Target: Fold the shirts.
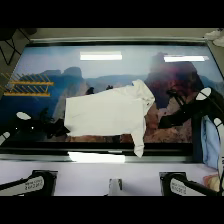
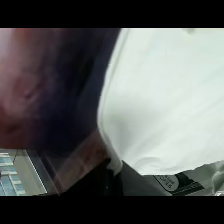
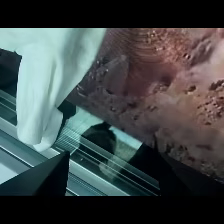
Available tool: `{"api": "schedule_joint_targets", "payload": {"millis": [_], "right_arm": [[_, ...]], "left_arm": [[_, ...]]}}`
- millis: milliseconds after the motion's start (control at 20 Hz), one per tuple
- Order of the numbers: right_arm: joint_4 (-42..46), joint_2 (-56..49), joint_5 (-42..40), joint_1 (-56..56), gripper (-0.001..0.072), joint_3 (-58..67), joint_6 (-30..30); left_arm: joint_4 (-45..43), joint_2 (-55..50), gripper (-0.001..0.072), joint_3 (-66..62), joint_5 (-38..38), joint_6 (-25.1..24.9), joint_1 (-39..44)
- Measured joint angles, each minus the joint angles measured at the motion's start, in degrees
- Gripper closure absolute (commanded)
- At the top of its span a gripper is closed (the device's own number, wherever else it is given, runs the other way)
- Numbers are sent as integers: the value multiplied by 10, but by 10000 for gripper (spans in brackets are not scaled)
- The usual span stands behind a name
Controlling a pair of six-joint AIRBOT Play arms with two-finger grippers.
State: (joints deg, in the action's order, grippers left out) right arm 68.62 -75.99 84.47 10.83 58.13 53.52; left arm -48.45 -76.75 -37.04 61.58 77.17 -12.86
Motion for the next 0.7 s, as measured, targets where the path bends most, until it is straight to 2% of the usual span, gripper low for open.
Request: {"api": "schedule_joint_targets", "payload": {"millis": [50, 100, 150, 550, 600, 700], "right_arm": [[-4, 0, -7, 0, 307, -16, 0], [-12, 0, -14, 0, 314, -33, 0], [-22, 0, -28, 0, 360, -52, 0], [-123, -4, -169, -8, 374, -136, -2], [-135, -7, -182, -16, 417, -138, -2], [-146, -15, -209, -35, 434, -141, -1]], "left_arm": [[-2, 2, 671, -2, -1, -3, 3], [-3, 5, 671, -5, -2, -6, 4], [-5, 8, 671, -8, -4, -7, 4], [6, 44, 671, -23, 19, -13, 6], [7, 46, 671, -24, 21, -13, 6], [7, 49, 671, -25, 29, -13, 6]]}}
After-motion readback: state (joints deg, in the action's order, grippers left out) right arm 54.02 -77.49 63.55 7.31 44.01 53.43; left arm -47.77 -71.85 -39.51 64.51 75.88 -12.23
